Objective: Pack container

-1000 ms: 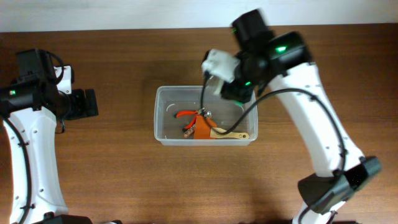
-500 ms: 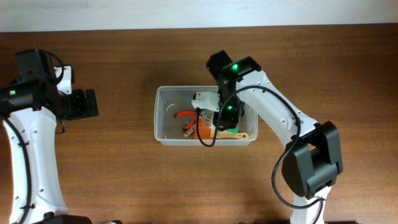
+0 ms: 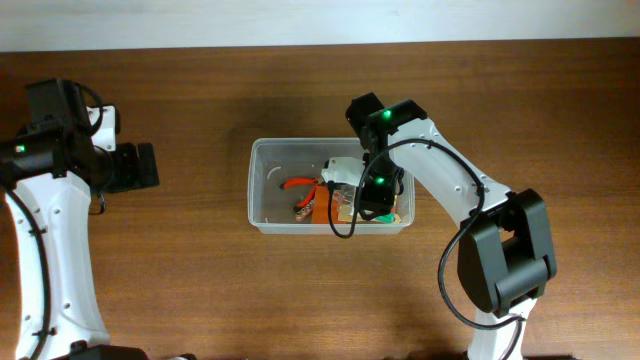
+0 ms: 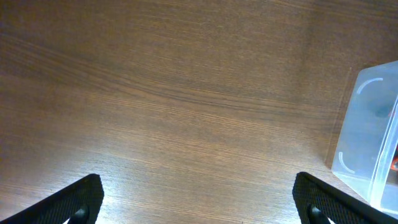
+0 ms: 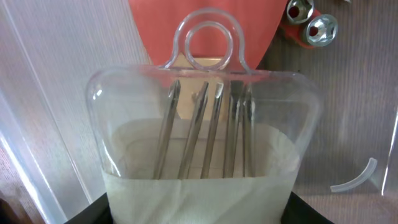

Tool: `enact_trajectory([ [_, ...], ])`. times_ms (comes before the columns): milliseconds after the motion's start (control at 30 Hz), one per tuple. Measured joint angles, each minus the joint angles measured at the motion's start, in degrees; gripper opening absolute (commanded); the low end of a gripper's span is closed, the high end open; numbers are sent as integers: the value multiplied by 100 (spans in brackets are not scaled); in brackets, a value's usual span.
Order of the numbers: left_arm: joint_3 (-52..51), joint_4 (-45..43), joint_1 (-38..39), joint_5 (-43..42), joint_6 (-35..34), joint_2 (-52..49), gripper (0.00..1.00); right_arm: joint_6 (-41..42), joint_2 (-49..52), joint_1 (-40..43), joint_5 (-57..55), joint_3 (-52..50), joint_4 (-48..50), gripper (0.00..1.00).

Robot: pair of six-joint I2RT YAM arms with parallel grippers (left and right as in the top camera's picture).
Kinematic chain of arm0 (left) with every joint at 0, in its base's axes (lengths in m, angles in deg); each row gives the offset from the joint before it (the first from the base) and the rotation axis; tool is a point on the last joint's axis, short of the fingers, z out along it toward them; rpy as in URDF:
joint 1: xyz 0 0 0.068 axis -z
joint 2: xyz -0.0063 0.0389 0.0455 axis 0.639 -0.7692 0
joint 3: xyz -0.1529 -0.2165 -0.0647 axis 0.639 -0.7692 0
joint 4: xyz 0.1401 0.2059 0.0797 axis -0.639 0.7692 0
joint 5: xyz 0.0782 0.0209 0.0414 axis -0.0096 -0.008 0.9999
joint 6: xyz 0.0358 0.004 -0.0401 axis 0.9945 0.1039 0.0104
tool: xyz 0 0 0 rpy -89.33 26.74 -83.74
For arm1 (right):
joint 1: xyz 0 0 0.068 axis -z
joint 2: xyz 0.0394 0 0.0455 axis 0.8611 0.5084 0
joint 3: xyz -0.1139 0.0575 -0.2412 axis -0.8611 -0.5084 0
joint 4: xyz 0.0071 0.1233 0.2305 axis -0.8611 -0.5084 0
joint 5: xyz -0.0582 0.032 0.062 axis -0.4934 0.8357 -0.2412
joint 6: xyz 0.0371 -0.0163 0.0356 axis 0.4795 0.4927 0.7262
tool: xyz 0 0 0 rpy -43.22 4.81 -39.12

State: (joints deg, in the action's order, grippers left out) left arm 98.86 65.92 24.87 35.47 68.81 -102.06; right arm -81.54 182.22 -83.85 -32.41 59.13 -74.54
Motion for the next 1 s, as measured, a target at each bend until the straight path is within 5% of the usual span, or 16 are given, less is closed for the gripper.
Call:
enact_trajectory([
  [167, 0, 0, 0, 0, 0, 0, 99, 0, 0, 0, 0, 0, 0, 64],
  [233, 0, 0, 0, 0, 0, 0, 99, 17, 0, 0, 0, 0, -2, 81],
  [267, 0, 0, 0, 0, 0, 0, 99, 2, 0, 0, 2, 0, -2, 98],
  [700, 0, -79, 0, 0, 0, 0, 99, 470, 2, 0, -24, 146, 168, 99],
  [1000, 0, -595, 28, -448, 503, 0, 99, 3071, 24, 249, -1921, 2848, 247, 99],
])
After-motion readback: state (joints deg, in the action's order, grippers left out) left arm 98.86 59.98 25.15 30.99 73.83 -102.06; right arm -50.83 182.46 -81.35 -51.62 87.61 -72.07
